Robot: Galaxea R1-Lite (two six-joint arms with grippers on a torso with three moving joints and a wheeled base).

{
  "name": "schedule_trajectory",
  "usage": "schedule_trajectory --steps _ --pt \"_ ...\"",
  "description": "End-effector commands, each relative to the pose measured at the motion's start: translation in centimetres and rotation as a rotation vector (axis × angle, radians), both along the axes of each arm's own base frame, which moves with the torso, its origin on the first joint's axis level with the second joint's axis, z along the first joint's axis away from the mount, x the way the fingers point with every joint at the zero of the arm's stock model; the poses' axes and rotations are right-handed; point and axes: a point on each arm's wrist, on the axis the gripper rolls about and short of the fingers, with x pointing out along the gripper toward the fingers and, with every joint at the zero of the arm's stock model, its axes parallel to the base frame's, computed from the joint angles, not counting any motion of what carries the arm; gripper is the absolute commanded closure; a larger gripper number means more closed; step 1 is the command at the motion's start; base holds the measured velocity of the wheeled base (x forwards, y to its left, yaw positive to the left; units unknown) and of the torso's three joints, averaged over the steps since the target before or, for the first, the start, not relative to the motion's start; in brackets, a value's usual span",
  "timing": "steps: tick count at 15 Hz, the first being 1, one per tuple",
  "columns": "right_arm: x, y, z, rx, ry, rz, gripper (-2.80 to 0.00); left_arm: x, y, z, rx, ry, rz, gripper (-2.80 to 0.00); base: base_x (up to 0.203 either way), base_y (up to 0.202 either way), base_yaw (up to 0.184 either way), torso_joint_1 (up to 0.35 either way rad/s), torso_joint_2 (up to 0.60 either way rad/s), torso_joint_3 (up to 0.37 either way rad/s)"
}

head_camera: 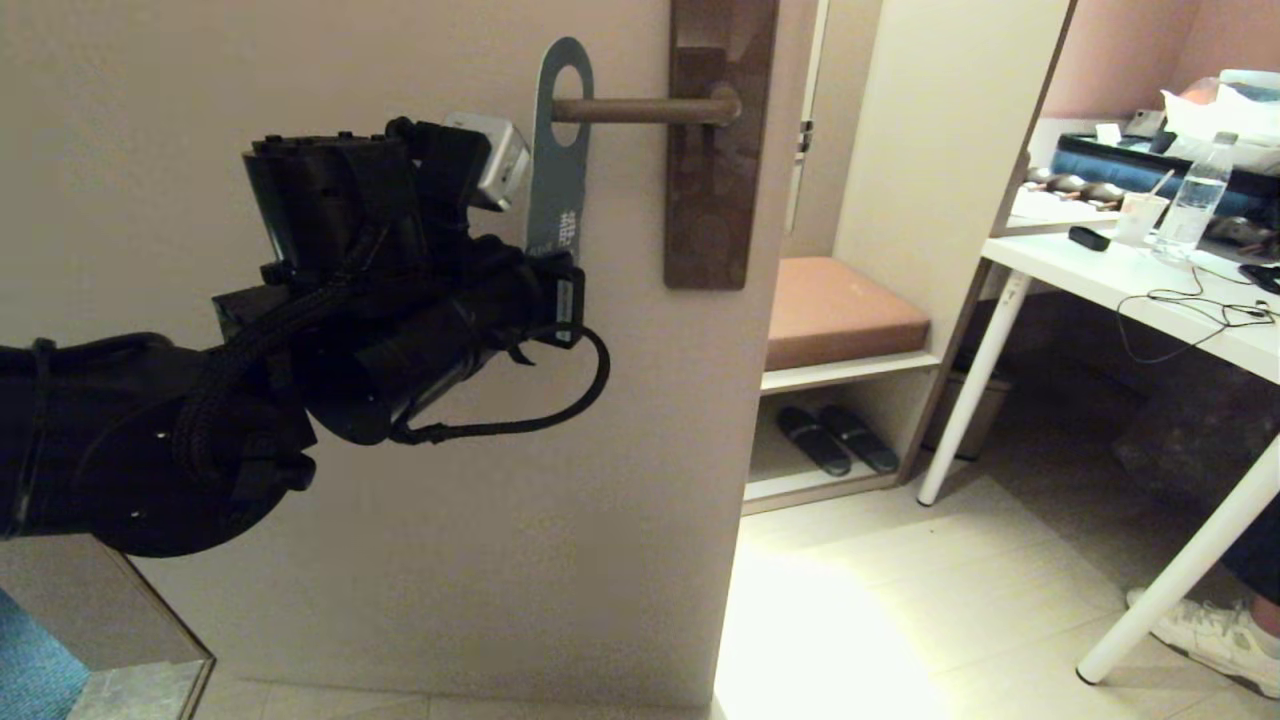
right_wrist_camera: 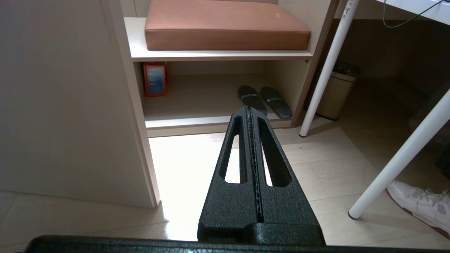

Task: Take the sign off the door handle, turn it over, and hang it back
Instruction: Hang the sign back with the other side facing out

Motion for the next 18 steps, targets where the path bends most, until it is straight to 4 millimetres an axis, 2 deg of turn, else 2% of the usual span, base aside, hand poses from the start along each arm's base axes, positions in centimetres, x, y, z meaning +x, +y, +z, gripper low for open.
schedule_trajectory --steps 1,11,18 --pt "0.0 0.0 0.0 0.000 -0.001 0.000 0.00 -0.1 -0.6 -0.2 0.002 0.002 -0.008 0.00 0.000 0.000 0.000 0.000 0.00 0.000" --pt "0.0 0.0 0.0 0.000 -0.001 0.000 0.00 -0.8 -2.1 -0.5 0.004 0.010 -0.017 0.00 0.000 0.000 0.000 0.000 0.00 0.000" --pt "0.0 0.0 0.0 0.000 -0.001 0.000 0.00 0.3 -3.7 -0.3 -0.030 -0.038 -0.013 0.00 0.000 0.000 0.000 0.000 0.00 0.000"
